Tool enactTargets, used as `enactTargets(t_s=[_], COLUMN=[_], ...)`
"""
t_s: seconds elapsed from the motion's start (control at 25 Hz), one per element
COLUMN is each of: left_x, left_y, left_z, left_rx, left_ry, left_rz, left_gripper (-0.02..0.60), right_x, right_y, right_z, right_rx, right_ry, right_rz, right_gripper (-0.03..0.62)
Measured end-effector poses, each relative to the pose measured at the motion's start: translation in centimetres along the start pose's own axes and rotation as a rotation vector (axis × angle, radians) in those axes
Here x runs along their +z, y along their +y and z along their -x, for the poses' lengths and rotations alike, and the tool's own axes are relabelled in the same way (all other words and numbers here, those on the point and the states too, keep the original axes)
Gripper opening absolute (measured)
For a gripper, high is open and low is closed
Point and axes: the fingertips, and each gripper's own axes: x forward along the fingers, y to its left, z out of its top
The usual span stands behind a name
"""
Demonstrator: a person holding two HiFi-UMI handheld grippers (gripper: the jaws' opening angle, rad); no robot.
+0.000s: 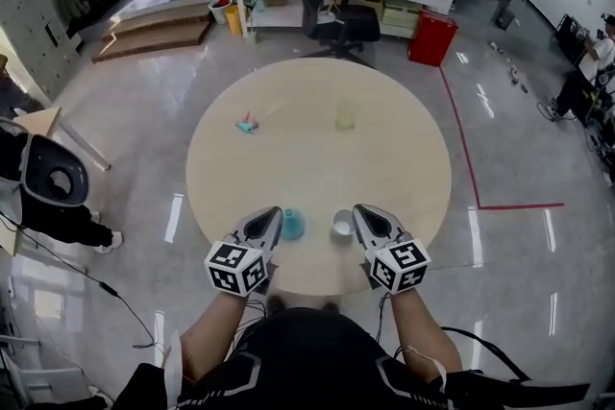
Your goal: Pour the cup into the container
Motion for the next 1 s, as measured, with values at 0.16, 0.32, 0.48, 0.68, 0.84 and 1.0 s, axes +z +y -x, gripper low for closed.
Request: enactTargets(t_s=[0.16,0.32,0.48,0.68,0.84,1.0], left_x=[-0.8,-1.2,-2.3,-2.2,-1.7,-2.2], left_y=[-1.6,-3.2,-4.4,-5.8,-7.6,-8.7], left_z=[0.9,2.2,3.7,5.1,7.1,11.2], left_rx=[0.007,0.028,0.067,0.071,0.059,0.03], left_ry=[0.008,0.006,0.02,-0.03,-0.053,-0.09], left_rz=[0.013,0.02,0.025,0.066,-0.033,-0.017], left_gripper=[0.0,0.0,0.0,0.0,0.0,0.0], right_x=[-0.4,-0.3,0.1,0.2,0.8,1.2], right_y=[-0.1,-0.7,-0.7,0.2,1.8,5.8], right_z=[1.4,2.9,4.2,5.1,6.4,8.9], right_rx=[0.0,0.003,0.044,0.083,0.065,0.045], right_ry=[0.016,0.011,-0.003,-0.022,-0.048,-0.068], right_rz=[0.004,0.012,0.042,0.014,0.03,0.04], right_gripper=[0.006,0.007,0.006,0.008,0.008,0.008])
